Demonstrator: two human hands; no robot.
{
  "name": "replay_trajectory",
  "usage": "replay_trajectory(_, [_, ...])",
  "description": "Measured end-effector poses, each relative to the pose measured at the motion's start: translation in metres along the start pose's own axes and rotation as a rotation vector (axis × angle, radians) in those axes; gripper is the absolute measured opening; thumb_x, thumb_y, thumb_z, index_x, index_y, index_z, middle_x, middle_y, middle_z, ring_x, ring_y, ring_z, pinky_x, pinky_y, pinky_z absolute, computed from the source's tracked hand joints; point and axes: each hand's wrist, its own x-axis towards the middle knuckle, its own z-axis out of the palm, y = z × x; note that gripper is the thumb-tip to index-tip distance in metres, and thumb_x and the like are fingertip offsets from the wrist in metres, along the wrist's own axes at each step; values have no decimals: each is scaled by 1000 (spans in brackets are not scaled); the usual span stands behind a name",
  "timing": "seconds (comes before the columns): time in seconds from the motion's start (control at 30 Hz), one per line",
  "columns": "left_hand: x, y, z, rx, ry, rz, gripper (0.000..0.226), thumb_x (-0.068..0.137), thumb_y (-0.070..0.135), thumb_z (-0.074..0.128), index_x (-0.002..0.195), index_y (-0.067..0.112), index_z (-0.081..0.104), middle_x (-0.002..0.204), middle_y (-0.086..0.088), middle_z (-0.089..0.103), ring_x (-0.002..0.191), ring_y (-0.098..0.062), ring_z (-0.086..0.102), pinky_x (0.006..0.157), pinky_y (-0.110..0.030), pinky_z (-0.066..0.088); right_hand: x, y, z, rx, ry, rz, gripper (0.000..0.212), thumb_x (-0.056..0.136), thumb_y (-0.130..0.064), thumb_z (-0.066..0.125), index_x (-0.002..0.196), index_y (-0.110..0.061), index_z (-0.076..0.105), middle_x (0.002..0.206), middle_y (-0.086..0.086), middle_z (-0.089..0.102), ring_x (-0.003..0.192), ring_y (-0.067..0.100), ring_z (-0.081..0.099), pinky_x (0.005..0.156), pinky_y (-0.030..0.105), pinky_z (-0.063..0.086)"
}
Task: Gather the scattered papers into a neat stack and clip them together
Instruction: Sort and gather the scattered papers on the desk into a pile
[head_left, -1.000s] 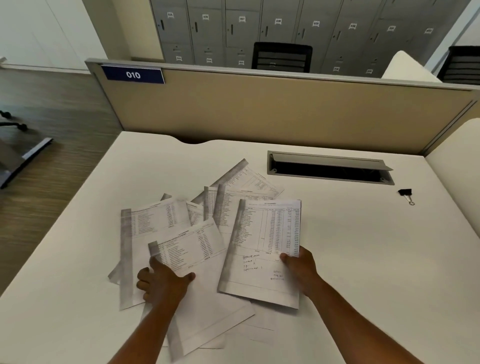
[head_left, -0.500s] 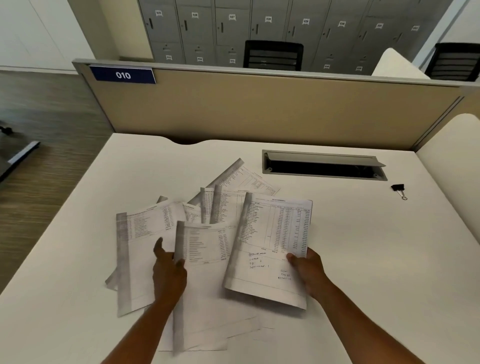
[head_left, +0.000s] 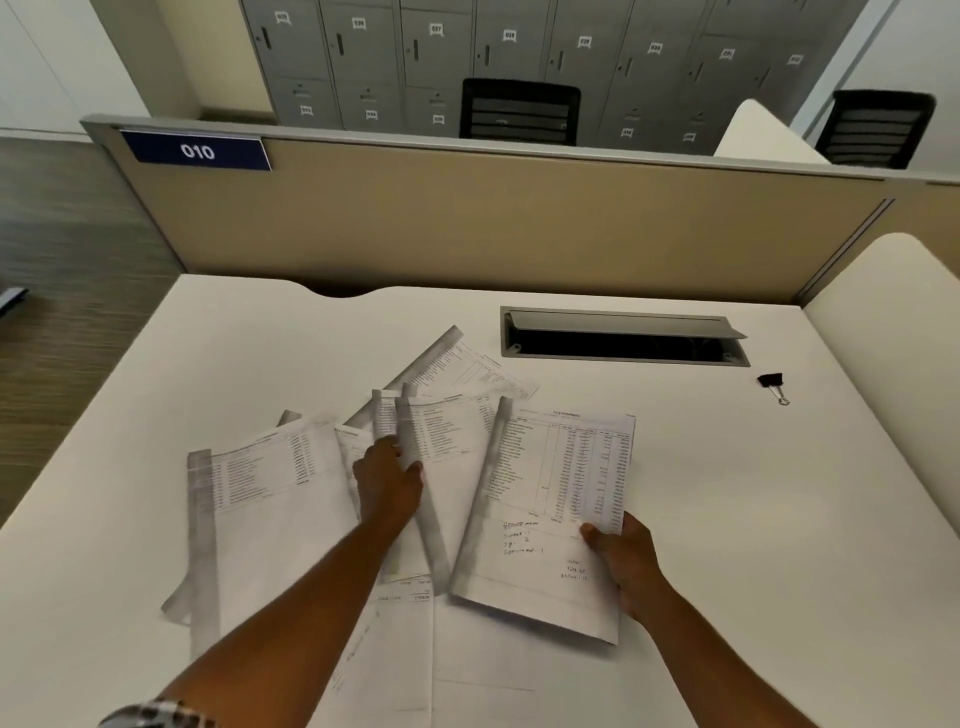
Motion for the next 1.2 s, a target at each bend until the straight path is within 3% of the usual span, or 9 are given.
replay_trajectory(0.17, [-13,-5,17,279,-28,-87,70,79,37,76,137,14,45,145,-14,38,132,-36,33,104,-48,39,5,-4,8,-133,-6,-72,45,91,-7,71,133,-18,63,130,1,68,103,18,65,86,29,56])
replay_trajectory(0.27, [-15,-2,23,237,31,-150,91,73,35,83,145,11,31,147,-22,29,134,-40,29,108,-49,38,8,-5,12,-197,1,-66,46,91,-10,71,135,-19,62,131,0,68,108,22,65,95,38,57])
replay_trajectory(0.43, [-4,-7,24,-130,39,-236,114,70,20,88,152,13,10,142,-25,45,124,-41,52,100,-46,47,9,-3,12,-214,26,-50,46,92,-13,72,136,-19,61,133,2,67,113,27,66,98,44,57])
replay_trajectory(0.5, [-3,-11,24,-143,11,-239,105,72,21,86,149,15,16,136,-22,54,120,-39,57,97,-45,49,8,-1,12,-208,32,-43,46,92,-14,71,136,-19,60,133,1,67,112,26,65,98,44,57])
replay_trajectory(0.6, [-2,-14,22,-25,-5,-174,66,75,28,83,127,11,47,122,-14,65,110,-33,62,91,-41,52,6,-1,11,-185,23,-46,46,92,-14,71,136,-20,60,132,0,67,111,24,65,97,42,57])
replay_trajectory(0.7, [-3,-15,18,28,-58,-78,37,83,26,75,111,11,57,114,-9,67,107,-31,63,88,-38,52,5,-3,8,-119,-25,-33,45,92,-8,70,135,-18,61,130,1,68,107,22,67,93,37,58])
replay_trajectory(0.83, [-9,-20,6,-70,-124,-54,39,92,12,61,131,10,53,129,-9,61,118,-30,58,95,-34,46,3,-10,-3,-21,-66,24,43,91,-9,71,132,-18,63,127,2,70,108,27,69,96,48,58])
replay_trajectory(1.0, [-30,-35,-14,-222,-417,-38,43,99,6,46,141,16,46,133,-1,56,122,-22,54,100,-34,46,-7,-16,-4,57,-163,63,45,89,-7,75,132,-16,64,125,3,72,110,31,70,96,53,57])
replay_trajectory(1.2, [-71,-41,-9,-290,-537,-107,20,103,42,41,110,33,58,114,11,63,107,-9,60,79,-19,48,-22,-6,9,-85,-244,80,40,89,-6,74,128,-14,68,123,4,74,103,23,73,90,40,61])
